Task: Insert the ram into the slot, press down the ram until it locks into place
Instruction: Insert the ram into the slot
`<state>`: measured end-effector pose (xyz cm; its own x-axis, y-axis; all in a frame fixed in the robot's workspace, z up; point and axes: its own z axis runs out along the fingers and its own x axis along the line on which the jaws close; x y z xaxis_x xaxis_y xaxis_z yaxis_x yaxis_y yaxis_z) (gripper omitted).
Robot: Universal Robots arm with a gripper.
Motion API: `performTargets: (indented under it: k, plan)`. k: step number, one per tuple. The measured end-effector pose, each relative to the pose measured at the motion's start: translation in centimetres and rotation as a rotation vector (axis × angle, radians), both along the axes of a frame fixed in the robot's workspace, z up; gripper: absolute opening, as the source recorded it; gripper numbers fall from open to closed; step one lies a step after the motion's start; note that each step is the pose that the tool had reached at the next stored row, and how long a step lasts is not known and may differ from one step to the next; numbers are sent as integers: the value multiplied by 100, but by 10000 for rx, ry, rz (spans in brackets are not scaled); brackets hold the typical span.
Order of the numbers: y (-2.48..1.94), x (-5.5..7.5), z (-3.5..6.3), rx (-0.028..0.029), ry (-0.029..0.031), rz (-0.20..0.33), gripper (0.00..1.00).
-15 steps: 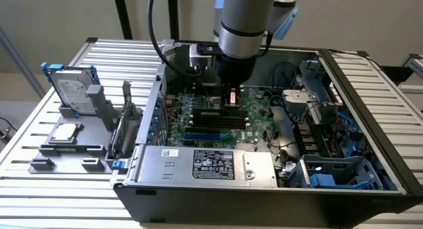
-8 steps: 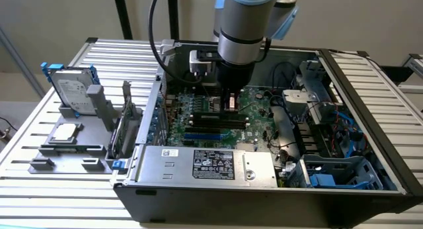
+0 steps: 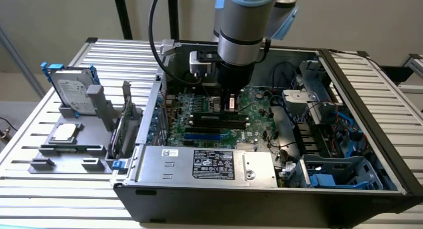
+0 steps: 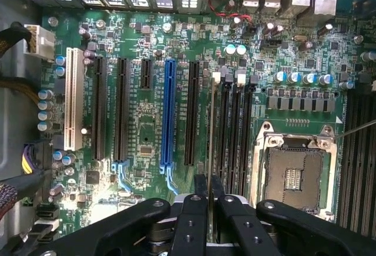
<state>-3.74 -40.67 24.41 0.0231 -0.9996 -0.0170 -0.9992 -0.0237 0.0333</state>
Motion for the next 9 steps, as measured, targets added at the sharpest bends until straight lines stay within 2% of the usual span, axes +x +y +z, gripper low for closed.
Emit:
performTargets:
  k: [5,9]
  plan:
    - [20,0,-11,-17,-63,-1,13]
    - [32,0,-27,-95,-70,-25,13]
